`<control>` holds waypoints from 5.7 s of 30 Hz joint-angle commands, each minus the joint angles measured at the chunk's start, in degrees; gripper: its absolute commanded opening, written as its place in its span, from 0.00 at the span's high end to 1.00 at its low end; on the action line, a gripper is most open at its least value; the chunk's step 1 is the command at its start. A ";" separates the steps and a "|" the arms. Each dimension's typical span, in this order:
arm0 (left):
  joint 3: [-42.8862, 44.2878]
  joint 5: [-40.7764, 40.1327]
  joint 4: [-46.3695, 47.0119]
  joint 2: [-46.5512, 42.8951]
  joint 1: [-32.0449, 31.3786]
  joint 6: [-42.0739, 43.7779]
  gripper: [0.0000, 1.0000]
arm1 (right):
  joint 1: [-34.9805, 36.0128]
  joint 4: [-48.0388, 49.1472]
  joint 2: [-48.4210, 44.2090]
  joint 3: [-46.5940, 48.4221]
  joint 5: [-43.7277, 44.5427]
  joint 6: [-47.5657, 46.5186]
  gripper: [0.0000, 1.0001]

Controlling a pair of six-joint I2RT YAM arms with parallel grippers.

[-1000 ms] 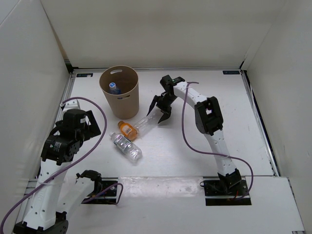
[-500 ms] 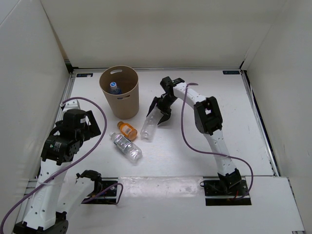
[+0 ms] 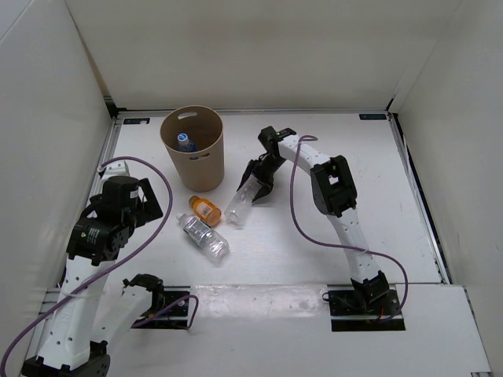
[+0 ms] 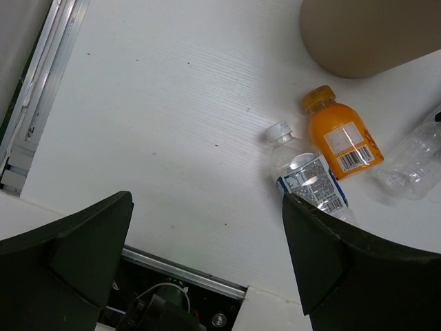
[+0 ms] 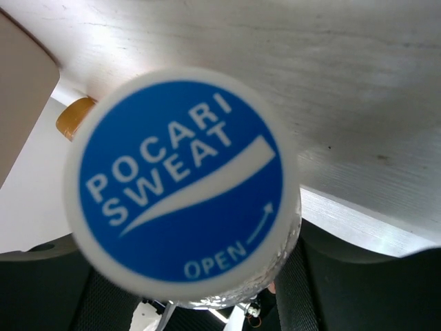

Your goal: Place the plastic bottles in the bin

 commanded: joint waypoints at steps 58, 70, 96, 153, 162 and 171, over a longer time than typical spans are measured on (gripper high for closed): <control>-0.22 1.16 0.88 1.62 -0.20 -0.41 0.00 | 11.38 30.87 -20.14 23.55 31.50 -33.83 0.48; 0.13 1.94 0.44 1.80 -0.11 0.03 0.00 | 8.49 27.89 -19.88 26.97 31.06 -30.93 0.10; -16.21 29.75 23.98 14.27 10.87 -25.97 0.00 | -29.39 19.09 -63.04 -17.32 26.50 -21.97 0.10; -18.68 36.14 25.76 25.37 7.63 -21.24 0.76 | -33.53 22.08 -64.27 -29.09 23.94 -17.49 0.10; -9.02 29.03 13.46 18.34 6.66 -10.00 1.00 | -33.27 23.14 -62.15 -28.92 22.36 -15.73 0.10; 13.20 13.66 13.62 12.87 6.04 1.17 1.00 | -33.53 23.49 -62.42 -30.15 22.27 -15.37 0.10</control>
